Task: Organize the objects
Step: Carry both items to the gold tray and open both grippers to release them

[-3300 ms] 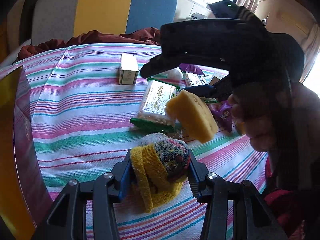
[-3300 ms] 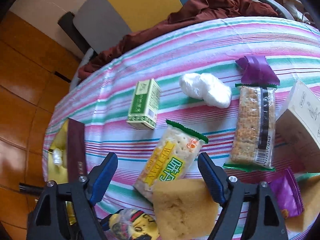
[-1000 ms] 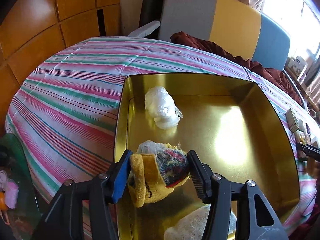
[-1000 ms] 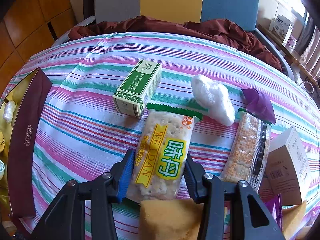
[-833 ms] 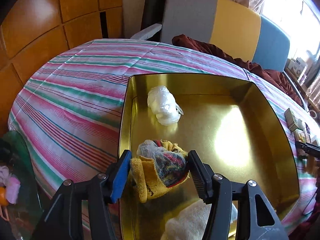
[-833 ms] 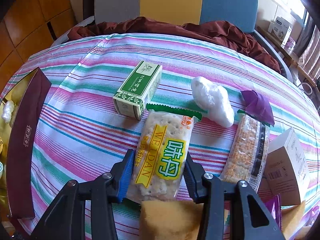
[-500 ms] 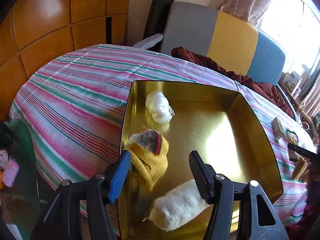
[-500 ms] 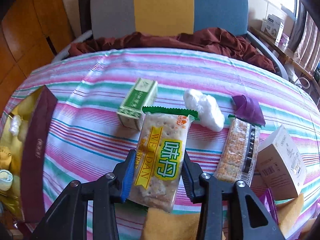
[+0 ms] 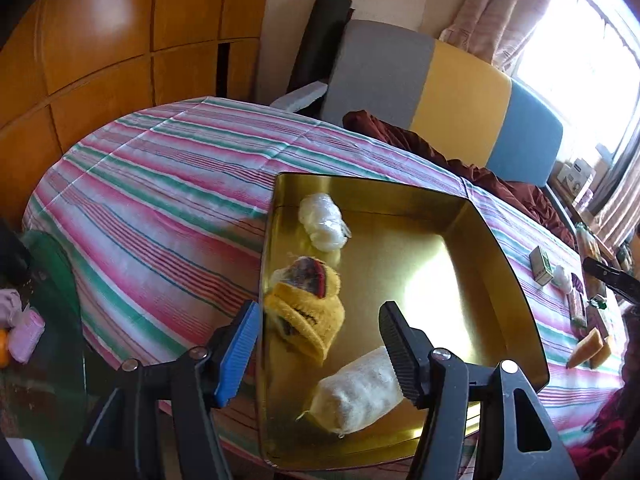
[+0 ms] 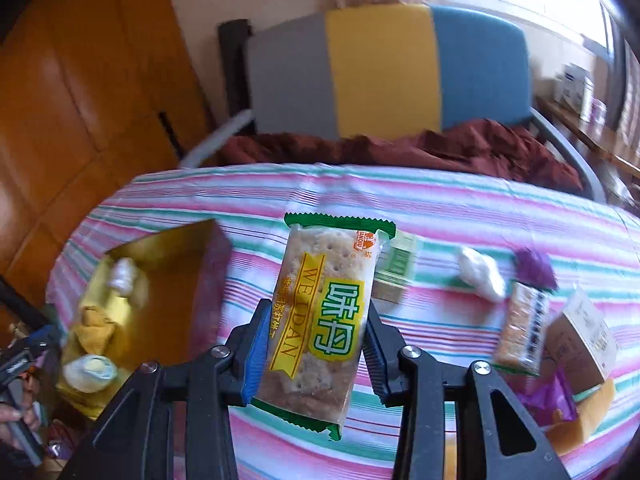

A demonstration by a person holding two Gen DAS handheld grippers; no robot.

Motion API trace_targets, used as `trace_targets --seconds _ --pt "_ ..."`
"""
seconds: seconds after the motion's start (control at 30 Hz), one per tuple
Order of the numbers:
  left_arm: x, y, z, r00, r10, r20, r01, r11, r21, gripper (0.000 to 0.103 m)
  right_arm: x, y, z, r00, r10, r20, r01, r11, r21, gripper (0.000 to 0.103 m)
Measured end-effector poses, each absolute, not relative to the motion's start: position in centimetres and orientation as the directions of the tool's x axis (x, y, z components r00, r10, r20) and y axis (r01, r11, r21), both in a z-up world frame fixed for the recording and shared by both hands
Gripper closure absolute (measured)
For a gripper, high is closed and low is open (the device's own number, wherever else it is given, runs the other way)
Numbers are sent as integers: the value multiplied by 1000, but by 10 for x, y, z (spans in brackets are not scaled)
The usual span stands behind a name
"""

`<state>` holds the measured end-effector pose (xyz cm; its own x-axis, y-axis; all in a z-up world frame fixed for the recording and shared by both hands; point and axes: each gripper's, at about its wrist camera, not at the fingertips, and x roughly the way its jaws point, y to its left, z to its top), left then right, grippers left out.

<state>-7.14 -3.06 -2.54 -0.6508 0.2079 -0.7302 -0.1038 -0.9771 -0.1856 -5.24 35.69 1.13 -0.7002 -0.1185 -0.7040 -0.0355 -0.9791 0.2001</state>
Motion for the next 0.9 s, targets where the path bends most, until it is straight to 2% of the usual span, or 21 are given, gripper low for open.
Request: trace_targets --seconds 0.13,0.3,0.63,0.8,0.9 --pt "-68 -52 -25 -657 196 -728 -62 -976 -207 40 -72 287 18 -666 -238 -707 125 -970 208 61" --pt "-59 -69 -23 -672 180 -719 -42 -978 -206 39 -104 205 -2 -572 -327 -752 239 -944 228 61" --pt "-59 -82 -29 -665 204 -718 -35 -970 -242 36 -163 113 -66 -375 -321 -869 249 -938 239 60" --pt "-59 -84 -32 -662 204 -722 -30 -969 -246 35 -162 111 -80 -321 -397 -860 253 -911 327 58" --pt "-58 -83 -32 -661 201 -723 -32 -970 -240 35 -158 113 -79 -315 -417 -852 255 -902 347 52"
